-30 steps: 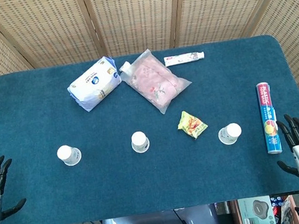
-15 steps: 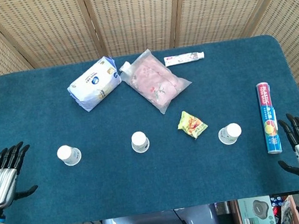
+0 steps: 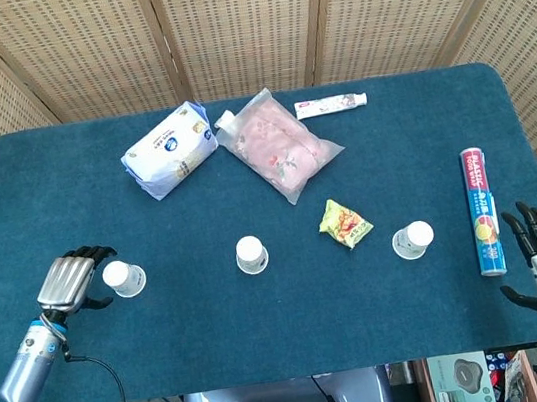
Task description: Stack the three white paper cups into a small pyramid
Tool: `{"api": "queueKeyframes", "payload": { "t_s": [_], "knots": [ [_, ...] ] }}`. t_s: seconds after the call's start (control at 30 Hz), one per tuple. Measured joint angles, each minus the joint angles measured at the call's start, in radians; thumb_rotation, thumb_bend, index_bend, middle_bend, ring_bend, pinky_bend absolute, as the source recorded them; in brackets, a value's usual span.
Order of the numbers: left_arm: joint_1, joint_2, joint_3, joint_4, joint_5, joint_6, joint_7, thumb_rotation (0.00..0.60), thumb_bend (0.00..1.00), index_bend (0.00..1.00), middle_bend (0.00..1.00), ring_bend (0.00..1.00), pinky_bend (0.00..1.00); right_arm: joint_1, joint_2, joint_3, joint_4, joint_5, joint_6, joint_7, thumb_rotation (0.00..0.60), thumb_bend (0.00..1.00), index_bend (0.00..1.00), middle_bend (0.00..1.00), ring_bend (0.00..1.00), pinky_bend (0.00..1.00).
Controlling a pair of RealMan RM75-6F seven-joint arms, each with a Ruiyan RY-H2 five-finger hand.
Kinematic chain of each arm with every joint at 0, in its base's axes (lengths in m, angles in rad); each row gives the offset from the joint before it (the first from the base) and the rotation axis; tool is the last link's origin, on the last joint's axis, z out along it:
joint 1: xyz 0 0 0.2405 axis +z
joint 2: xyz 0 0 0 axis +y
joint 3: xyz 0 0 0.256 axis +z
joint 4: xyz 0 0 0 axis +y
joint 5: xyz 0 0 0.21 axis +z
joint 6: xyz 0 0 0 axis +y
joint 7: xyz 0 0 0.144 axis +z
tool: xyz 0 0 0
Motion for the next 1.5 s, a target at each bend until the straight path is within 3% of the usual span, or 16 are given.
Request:
{"api": "queueKeyframes", "payload": {
  "t_s": [0.33, 0.67, 0.87, 1.13, 1.5],
  "knots": [
    [-0.018, -0.065, -0.006, 0.044, -0.056, 0.011, 0.062, 0.6, 0.12, 0.46, 0.48, 0.37, 0.46, 0.004, 0.005, 0.003, 0.003, 0.014, -0.011, 0.021, 0.6, 0.0, 0.0, 0.0, 0.0, 0.0],
    [-0.019, -0.075, -0.009, 0.039, -0.053, 0.057, 0.064, 0.6, 0.12, 0.48, 0.48, 0.38, 0.47, 0.004, 0.008, 0.005, 0.004, 0.018, -0.009, 0.031, 0.6, 0.0, 0.0, 0.0, 0.0, 0.0],
    [-0.042, -0.054, -0.038, -0.037, -0.036, 0.076, 0.044, 0.6, 0.12, 0.48, 0.48, 0.38, 0.47, 0.005, 0.01, 0.005, 0.003, 0.024, -0.014, 0.037, 0.6, 0.0, 0.0, 0.0, 0.0, 0.0],
    [-0.152, -0.089, -0.092, -0.089, -0.099, -0.021, 0.099, 0.6, 0.13, 0.48, 0.48, 0.38, 0.47, 0.006, 0.014, 0.008, 0.006, 0.035, -0.018, 0.043, 0.6, 0.0, 0.0, 0.0, 0.0, 0.0],
    [-0.255, -0.196, -0.116, -0.04, -0.254, -0.099, 0.218, 0.6, 0.12, 0.48, 0.48, 0.38, 0.47, 0.016, 0.019, 0.02, 0.018, 0.071, -0.042, 0.063, 0.6, 0.0, 0.0, 0.0, 0.0, 0.0]
  ]
}}
